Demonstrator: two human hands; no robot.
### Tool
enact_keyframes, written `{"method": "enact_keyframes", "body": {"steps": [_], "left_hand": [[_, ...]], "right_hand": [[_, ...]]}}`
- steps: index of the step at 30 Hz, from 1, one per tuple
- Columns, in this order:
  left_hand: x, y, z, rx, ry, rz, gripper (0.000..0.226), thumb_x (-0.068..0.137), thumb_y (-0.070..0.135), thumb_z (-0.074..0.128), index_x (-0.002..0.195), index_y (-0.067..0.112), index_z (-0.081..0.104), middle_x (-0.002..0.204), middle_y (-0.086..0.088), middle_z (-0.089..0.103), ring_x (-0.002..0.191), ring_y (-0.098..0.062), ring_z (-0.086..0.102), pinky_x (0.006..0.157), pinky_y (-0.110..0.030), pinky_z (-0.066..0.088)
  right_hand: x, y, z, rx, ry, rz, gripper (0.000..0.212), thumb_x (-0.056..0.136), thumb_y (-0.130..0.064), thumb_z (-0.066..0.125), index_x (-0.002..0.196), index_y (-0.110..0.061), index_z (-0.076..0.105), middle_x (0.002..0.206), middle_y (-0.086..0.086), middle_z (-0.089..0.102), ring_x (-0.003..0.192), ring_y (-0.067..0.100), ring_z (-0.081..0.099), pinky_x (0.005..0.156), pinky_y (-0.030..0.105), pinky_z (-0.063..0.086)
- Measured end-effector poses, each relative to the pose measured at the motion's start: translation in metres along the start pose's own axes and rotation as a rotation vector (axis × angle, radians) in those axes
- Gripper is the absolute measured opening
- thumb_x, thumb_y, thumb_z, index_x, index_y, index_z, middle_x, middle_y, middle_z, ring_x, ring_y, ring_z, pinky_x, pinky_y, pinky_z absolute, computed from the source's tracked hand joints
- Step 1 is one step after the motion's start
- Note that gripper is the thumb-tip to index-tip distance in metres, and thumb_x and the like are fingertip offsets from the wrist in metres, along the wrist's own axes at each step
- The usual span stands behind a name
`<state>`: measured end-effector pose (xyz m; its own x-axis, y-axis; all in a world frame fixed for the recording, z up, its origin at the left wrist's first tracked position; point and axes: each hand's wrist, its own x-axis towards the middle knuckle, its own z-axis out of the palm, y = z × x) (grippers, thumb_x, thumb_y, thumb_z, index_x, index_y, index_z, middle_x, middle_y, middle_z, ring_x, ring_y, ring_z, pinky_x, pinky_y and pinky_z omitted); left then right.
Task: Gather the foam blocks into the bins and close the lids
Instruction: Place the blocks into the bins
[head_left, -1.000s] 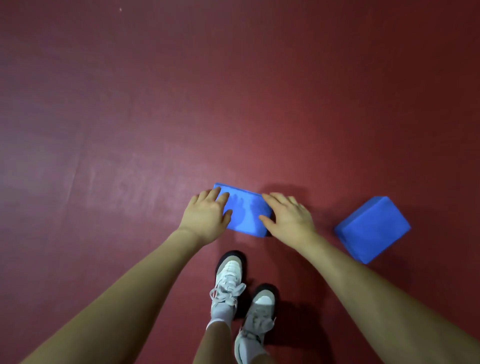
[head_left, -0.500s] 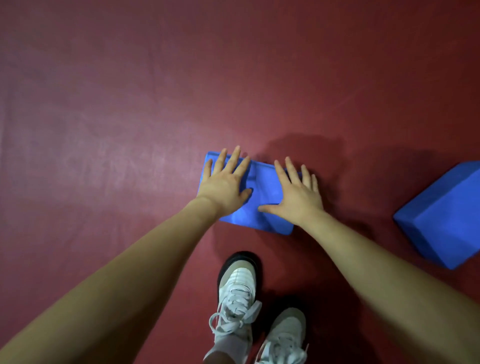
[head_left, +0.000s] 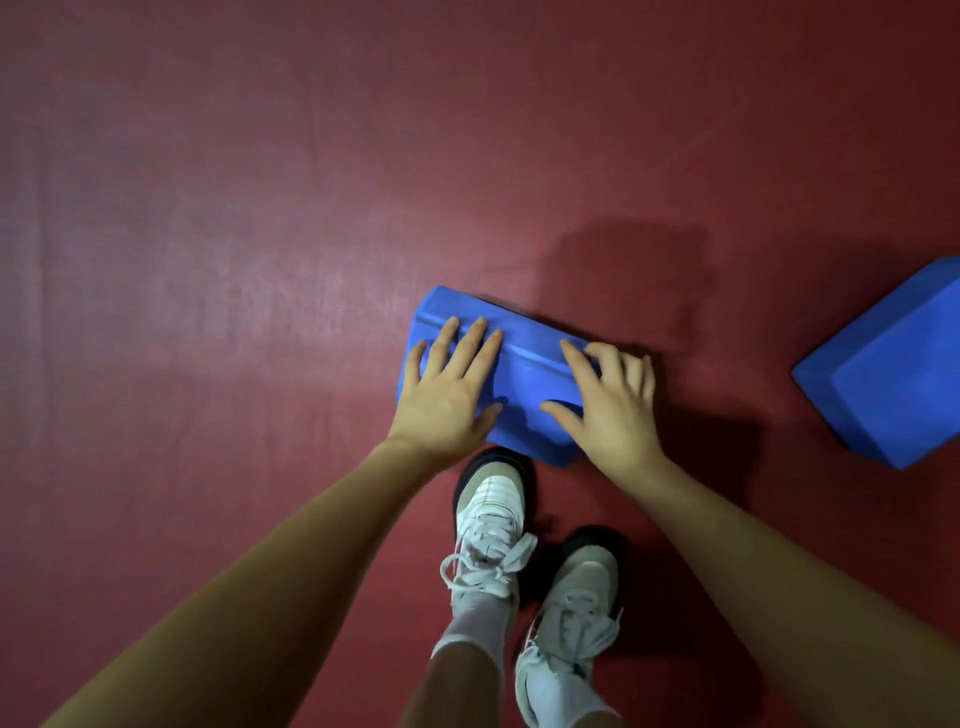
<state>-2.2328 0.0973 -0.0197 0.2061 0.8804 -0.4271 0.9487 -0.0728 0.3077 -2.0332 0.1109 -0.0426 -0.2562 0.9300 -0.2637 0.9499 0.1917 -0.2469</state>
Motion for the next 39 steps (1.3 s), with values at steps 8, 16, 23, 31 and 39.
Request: {"method": "enact_keyframes", "body": {"steps": [8,16,23,31,39], "left_hand": [[-0.019,-0.009,-0.001,0.053,0.085,0.057,0.063,0.084,0.05,0.04,0.135,0.016,0.053,0.136,-0.008,0.054,0.113,-0.031,0.043,0.083,-0.046,0.045],[0.005,-0.005,-0.098,0.125,-0.016,0.217,0.084,0.078,0.064,0.04,0.142,0.009,0.043,0.146,-0.014,0.044,0.122,-0.036,0.053,0.097,-0.055,0.039],[0.024,0.026,-0.2,0.162,0.083,0.392,0.076,0.084,0.062,0.041,0.139,0.009,0.048,0.136,-0.013,0.053,0.104,-0.036,0.059,0.089,-0.049,0.044],[0.058,0.089,-0.222,0.147,0.257,0.467,0.064,0.088,0.059,0.043,0.134,0.015,0.048,0.133,-0.012,0.056,0.1,-0.038,0.059,0.085,-0.049,0.043],[0.097,0.199,-0.16,0.111,0.321,0.137,0.06,0.084,0.057,0.043,0.128,0.02,0.06,0.125,-0.016,0.06,0.088,-0.038,0.06,0.075,-0.046,0.045]], "right_hand": [[0.012,-0.011,-0.009,0.081,-0.39,0.013,0.086,0.084,-0.064,0.053,0.153,-0.036,0.01,0.157,0.006,0.019,0.141,0.034,0.02,0.11,0.051,0.027],[0.021,-0.015,-0.089,0.058,-0.082,-0.259,0.08,0.061,-0.047,0.084,0.133,-0.026,0.057,0.13,0.015,0.056,0.116,0.041,0.05,0.089,0.056,0.046],[0.039,-0.004,-0.2,0.051,0.091,-0.279,0.072,0.066,-0.052,0.066,0.133,-0.033,0.048,0.133,0.011,0.056,0.122,0.033,0.039,0.091,0.054,0.046],[0.045,0.052,-0.253,0.011,0.223,-0.264,0.066,0.074,-0.054,0.056,0.135,-0.036,0.04,0.14,0.009,0.052,0.129,0.033,0.036,0.096,0.056,0.044],[0.05,0.154,-0.243,0.093,0.223,-0.11,0.053,0.081,-0.041,0.053,0.13,-0.023,0.059,0.143,0.012,0.048,0.127,0.041,0.046,0.097,0.057,0.044]]}}
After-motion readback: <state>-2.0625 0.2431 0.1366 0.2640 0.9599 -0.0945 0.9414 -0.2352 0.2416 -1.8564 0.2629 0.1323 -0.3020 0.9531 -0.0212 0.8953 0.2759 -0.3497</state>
